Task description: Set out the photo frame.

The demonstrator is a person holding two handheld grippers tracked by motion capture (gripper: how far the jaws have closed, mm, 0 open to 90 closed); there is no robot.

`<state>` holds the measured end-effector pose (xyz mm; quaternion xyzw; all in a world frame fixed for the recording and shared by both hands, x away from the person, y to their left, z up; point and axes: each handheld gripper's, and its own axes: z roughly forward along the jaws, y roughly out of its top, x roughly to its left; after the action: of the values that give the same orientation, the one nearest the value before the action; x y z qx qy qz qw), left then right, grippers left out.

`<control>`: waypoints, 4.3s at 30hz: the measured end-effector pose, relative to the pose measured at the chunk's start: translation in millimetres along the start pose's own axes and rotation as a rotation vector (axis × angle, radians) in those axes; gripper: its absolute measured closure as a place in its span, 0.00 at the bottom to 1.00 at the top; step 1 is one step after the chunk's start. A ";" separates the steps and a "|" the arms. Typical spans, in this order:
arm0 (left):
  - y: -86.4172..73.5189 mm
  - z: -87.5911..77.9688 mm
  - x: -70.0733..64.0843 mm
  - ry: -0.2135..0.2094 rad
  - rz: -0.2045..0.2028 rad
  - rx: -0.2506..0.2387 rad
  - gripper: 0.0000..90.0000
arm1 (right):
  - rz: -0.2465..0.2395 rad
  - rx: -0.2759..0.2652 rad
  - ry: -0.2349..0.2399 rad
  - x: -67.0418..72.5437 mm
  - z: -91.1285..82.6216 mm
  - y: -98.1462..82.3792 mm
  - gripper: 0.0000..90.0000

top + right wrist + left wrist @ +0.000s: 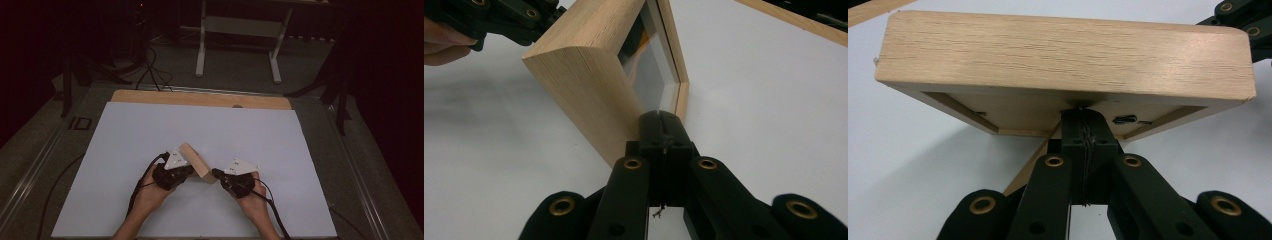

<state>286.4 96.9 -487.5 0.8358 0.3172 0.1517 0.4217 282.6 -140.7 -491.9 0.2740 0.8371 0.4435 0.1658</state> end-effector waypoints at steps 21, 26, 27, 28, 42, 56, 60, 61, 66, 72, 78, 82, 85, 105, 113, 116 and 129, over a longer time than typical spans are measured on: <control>-1.6 7.3 2.4 -0.007 -0.008 -0.005 0.99 | -0.012 0.001 0.023 7.7 1.8 1.7 1.00; -1.6 8.3 3.8 -0.006 -0.010 -0.009 1.00 | -0.017 0.001 0.028 9.0 2.6 2.1 1.00; -1.6 8.7 4.1 -0.005 -0.012 -0.012 1.00 | -0.017 0.001 0.029 9.2 2.8 2.2 1.00; -1.6 9.1 4.2 -0.005 -0.014 -0.015 1.00 | -0.016 0.000 0.029 9.8 3.1 2.4 1.00; -0.1 13.9 9.7 -0.013 -0.008 -0.028 1.00 | -0.015 -0.006 0.045 11.8 6.7 3.8 1.00; 2.2 19.8 12.7 -0.032 -0.025 -0.045 1.00 | -0.018 -0.007 0.042 13.4 7.8 4.7 1.00; 1.9 20.2 13.6 -0.039 -0.030 -0.048 1.00 | -0.016 -0.006 0.039 14.0 8.1 4.9 1.00; 1.8 20.2 13.9 -0.041 -0.031 -0.049 1.00 | -0.016 -0.006 0.039 14.0 8.1 4.9 1.00; 1.4 20.5 15.0 -0.047 -0.037 -0.051 1.00 | -0.014 -0.009 0.041 13.8 8.6 4.9 1.00; 0.9 20.2 16.6 -0.042 -0.043 -0.039 0.93 | -0.022 -0.003 0.045 13.0 8.0 4.8 0.98; -1.7 14.7 18.2 -0.025 -0.065 -0.038 0.87 | -0.021 -0.001 0.045 12.3 7.1 4.7 0.95; -3.9 7.4 19.4 -0.012 -0.076 -0.046 0.82 | -0.023 -0.001 0.042 11.6 6.3 4.7 0.94; -7.3 0.3 18.5 0.005 -0.100 -0.063 0.78 | -0.018 -0.003 0.036 10.9 6.0 4.4 0.92; -23.5 -23.4 -4.3 0.009 -0.112 -0.077 0.68 | -0.014 -0.003 0.022 7.6 2.7 3.6 0.87; -17.8 -21.1 -15.4 -0.014 -0.083 -0.084 0.60 | -0.021 0.013 0.026 8.8 5.9 2.5 0.95; -13.3 -18.2 -18.4 -0.018 -0.083 -0.093 0.59 | -0.027 0.027 0.030 9.7 7.8 1.6 1.00; 2.0 -1.7 -19.8 0.005 -0.118 -0.095 0.60 | -0.039 0.045 0.042 12.5 10.1 0.7 1.00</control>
<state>271.3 84.0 -484.6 0.7942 0.3595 0.1435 0.4684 278.2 -126.2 -497.3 0.2518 0.8553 0.4270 0.1509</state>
